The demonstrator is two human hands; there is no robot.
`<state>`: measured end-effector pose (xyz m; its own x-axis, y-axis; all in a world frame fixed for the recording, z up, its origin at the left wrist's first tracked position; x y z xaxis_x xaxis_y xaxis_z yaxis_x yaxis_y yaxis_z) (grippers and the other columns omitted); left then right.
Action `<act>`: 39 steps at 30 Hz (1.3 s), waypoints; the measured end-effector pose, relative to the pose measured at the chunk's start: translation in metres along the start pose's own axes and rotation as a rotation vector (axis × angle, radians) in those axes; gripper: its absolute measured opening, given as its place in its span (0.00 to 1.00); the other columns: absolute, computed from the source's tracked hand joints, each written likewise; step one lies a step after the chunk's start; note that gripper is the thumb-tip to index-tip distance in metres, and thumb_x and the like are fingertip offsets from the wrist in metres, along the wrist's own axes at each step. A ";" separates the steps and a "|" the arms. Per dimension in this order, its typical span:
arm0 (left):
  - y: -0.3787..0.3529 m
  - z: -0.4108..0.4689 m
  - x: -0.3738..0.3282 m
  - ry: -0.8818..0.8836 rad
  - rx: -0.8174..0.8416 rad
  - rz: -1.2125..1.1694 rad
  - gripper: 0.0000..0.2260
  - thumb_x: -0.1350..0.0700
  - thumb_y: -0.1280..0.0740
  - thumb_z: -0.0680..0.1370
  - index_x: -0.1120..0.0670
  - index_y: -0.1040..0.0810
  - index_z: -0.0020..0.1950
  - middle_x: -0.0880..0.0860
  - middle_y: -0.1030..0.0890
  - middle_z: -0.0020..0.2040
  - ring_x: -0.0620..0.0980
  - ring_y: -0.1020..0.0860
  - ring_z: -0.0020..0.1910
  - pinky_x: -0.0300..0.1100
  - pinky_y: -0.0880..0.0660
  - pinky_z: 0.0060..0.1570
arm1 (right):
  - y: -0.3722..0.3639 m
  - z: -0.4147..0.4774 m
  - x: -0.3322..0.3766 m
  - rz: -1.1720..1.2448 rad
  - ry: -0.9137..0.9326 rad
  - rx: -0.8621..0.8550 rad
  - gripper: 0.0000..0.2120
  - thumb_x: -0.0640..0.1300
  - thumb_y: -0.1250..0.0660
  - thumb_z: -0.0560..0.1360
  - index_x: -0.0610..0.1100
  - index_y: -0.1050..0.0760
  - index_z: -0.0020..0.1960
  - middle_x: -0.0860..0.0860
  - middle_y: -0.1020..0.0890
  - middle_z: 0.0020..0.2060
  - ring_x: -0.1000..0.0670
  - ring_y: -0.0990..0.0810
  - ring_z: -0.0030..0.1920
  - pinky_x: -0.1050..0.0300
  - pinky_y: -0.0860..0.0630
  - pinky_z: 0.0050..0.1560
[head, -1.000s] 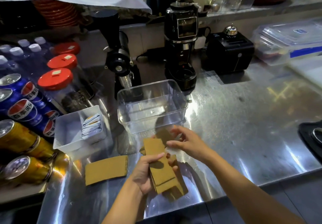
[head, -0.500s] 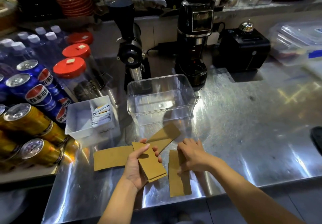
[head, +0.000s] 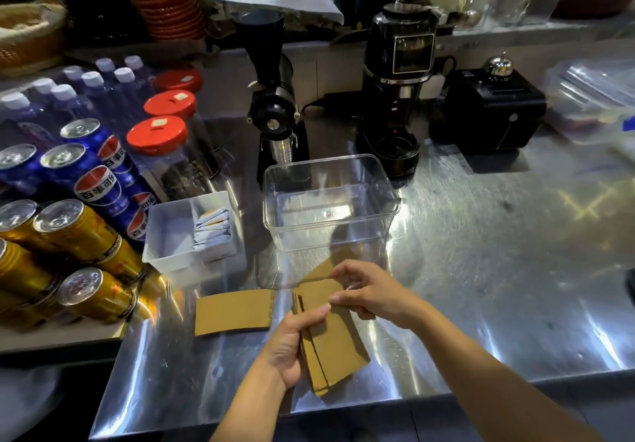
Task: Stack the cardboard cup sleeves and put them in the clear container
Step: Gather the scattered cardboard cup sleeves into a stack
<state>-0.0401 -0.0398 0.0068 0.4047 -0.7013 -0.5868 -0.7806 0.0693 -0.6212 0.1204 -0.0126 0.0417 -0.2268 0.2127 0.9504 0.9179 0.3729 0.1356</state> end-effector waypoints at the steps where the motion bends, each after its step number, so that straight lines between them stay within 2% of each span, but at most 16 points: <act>1: 0.001 -0.001 0.000 -0.008 0.007 0.001 0.17 0.64 0.29 0.65 0.61 0.19 0.53 0.62 0.16 0.44 0.59 0.18 0.41 0.53 0.20 0.42 | -0.003 0.003 -0.001 0.009 0.011 -0.006 0.09 0.41 0.29 0.70 0.49 0.26 0.47 0.50 0.25 0.37 0.54 0.28 0.27 0.62 0.34 0.21; 3: 0.003 -0.004 -0.003 -0.021 0.030 -0.018 0.22 0.66 0.31 0.66 0.62 0.24 0.60 0.65 0.19 0.50 0.60 0.19 0.45 0.55 0.21 0.48 | -0.007 0.008 -0.003 -0.003 0.021 -0.039 0.11 0.44 0.29 0.70 0.47 0.26 0.51 0.50 0.23 0.41 0.55 0.25 0.30 0.65 0.31 0.23; 5: 0.006 -0.008 -0.006 -0.035 0.061 -0.083 0.23 0.68 0.34 0.67 0.60 0.26 0.62 0.67 0.20 0.53 0.62 0.19 0.48 0.57 0.21 0.49 | -0.008 0.015 -0.008 -0.098 0.012 -0.154 0.14 0.46 0.29 0.70 0.45 0.26 0.53 0.49 0.21 0.44 0.55 0.22 0.37 0.68 0.27 0.31; 7: 0.011 -0.011 -0.008 -0.069 0.070 -0.158 0.22 0.68 0.34 0.67 0.54 0.23 0.59 0.66 0.19 0.47 0.61 0.19 0.42 0.57 0.20 0.46 | -0.006 0.026 -0.016 -0.253 -0.058 -0.340 0.18 0.48 0.27 0.68 0.42 0.27 0.54 0.46 0.21 0.49 0.47 0.21 0.49 0.58 0.23 0.47; 9: 0.016 -0.014 -0.009 -0.085 0.050 -0.226 0.22 0.64 0.32 0.68 0.48 0.24 0.60 0.63 0.20 0.41 0.58 0.22 0.37 0.54 0.22 0.41 | -0.004 0.034 -0.023 -0.417 -0.180 -0.472 0.27 0.53 0.26 0.65 0.40 0.29 0.57 0.43 0.23 0.54 0.42 0.25 0.56 0.45 0.27 0.58; 14: 0.026 -0.024 -0.012 -0.051 -0.021 -0.239 0.19 0.54 0.30 0.68 0.46 0.25 0.59 0.59 0.26 0.41 0.54 0.27 0.37 0.47 0.25 0.36 | -0.012 0.047 -0.033 -0.708 -0.423 -0.547 0.44 0.62 0.25 0.58 0.41 0.38 0.64 0.40 0.30 0.64 0.38 0.34 0.65 0.43 0.37 0.63; 19: 0.032 -0.029 -0.014 -0.057 -0.051 -0.259 0.17 0.54 0.29 0.67 0.49 0.24 0.55 0.59 0.25 0.42 0.54 0.27 0.37 0.47 0.25 0.35 | -0.007 0.060 -0.035 -0.725 -0.507 -0.523 0.47 0.61 0.23 0.54 0.40 0.37 0.63 0.40 0.31 0.64 0.38 0.36 0.66 0.43 0.39 0.64; 21: 0.034 -0.028 -0.016 -0.076 -0.072 -0.242 0.16 0.55 0.28 0.66 0.50 0.23 0.53 0.59 0.24 0.42 0.54 0.26 0.37 0.47 0.24 0.35 | -0.002 0.062 -0.037 -0.668 -0.496 -0.534 0.44 0.58 0.22 0.55 0.39 0.37 0.63 0.41 0.30 0.63 0.39 0.35 0.65 0.43 0.39 0.63; 24: 0.036 -0.025 -0.020 -0.109 -0.101 -0.206 0.14 0.56 0.28 0.66 0.51 0.22 0.50 0.60 0.22 0.41 0.55 0.24 0.35 0.47 0.23 0.33 | 0.002 0.059 -0.040 -0.475 -0.395 -0.514 0.29 0.49 0.26 0.61 0.41 0.35 0.55 0.44 0.23 0.54 0.41 0.28 0.58 0.47 0.39 0.56; 26: 0.034 -0.021 -0.023 -0.131 -0.106 -0.201 0.11 0.57 0.29 0.67 0.52 0.21 0.49 0.59 0.22 0.40 0.54 0.24 0.34 0.47 0.22 0.33 | 0.004 0.054 -0.037 -0.261 -0.260 -0.522 0.16 0.42 0.29 0.66 0.42 0.33 0.49 0.42 0.22 0.50 0.41 0.25 0.52 0.45 0.30 0.55; 28: 0.033 -0.016 -0.028 -0.178 -0.153 -0.204 0.10 0.57 0.30 0.68 0.52 0.22 0.49 0.59 0.22 0.39 0.54 0.24 0.33 0.46 0.22 0.32 | 0.008 0.047 -0.028 -0.056 -0.089 -0.550 0.07 0.37 0.33 0.70 0.44 0.30 0.44 0.42 0.21 0.44 0.43 0.23 0.45 0.47 0.23 0.45; 31: 0.035 -0.005 -0.033 -0.223 -0.284 -0.208 0.13 0.56 0.32 0.71 0.54 0.26 0.55 0.58 0.24 0.39 0.53 0.25 0.35 0.46 0.23 0.33 | 0.018 0.034 -0.014 -0.001 0.047 -0.599 0.09 0.36 0.35 0.72 0.49 0.28 0.39 0.50 0.21 0.36 0.52 0.23 0.37 0.62 0.28 0.37; 33: 0.031 0.002 -0.032 -0.163 -0.285 -0.219 0.16 0.54 0.33 0.73 0.55 0.28 0.59 0.58 0.24 0.40 0.53 0.25 0.36 0.45 0.23 0.35 | 0.018 0.027 -0.007 0.110 0.078 -0.490 0.08 0.35 0.34 0.72 0.47 0.26 0.40 0.52 0.22 0.32 0.59 0.25 0.30 0.68 0.30 0.30; 34: 0.027 0.005 -0.032 -0.119 -0.264 -0.211 0.16 0.52 0.32 0.72 0.57 0.26 0.57 0.57 0.23 0.40 0.53 0.23 0.36 0.45 0.22 0.36 | 0.016 0.024 -0.005 0.166 0.089 -0.414 0.07 0.34 0.34 0.72 0.45 0.26 0.40 0.54 0.22 0.29 0.60 0.27 0.26 0.68 0.32 0.26; 37: 0.011 0.010 -0.028 -0.024 -0.130 -0.116 0.14 0.47 0.32 0.69 0.57 0.15 0.38 0.56 0.15 0.37 0.53 0.17 0.35 0.47 0.19 0.37 | 0.007 0.019 -0.001 0.228 0.101 -0.231 0.05 0.33 0.35 0.73 0.41 0.26 0.43 0.55 0.23 0.24 0.58 0.32 0.21 0.66 0.38 0.21; 39: 0.004 0.014 -0.022 0.029 -0.055 -0.090 0.16 0.45 0.32 0.69 0.57 0.15 0.41 0.58 0.14 0.39 0.55 0.16 0.36 0.48 0.19 0.37 | 0.000 0.018 -0.001 0.188 0.102 -0.179 0.03 0.34 0.35 0.73 0.41 0.26 0.44 0.52 0.24 0.27 0.58 0.32 0.22 0.65 0.38 0.21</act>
<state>-0.0451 -0.0142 0.0098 0.4610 -0.7232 -0.5143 -0.7671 -0.0333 -0.6407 0.1148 0.0035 0.0361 -0.0209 0.1674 0.9857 0.9858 0.1676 -0.0076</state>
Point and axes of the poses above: each hand's wrist, its own z-axis towards the middle knuckle, its own y-axis out of the back of the hand, x = y × z, the point moved 1 cm from there along z, towards the middle knuckle
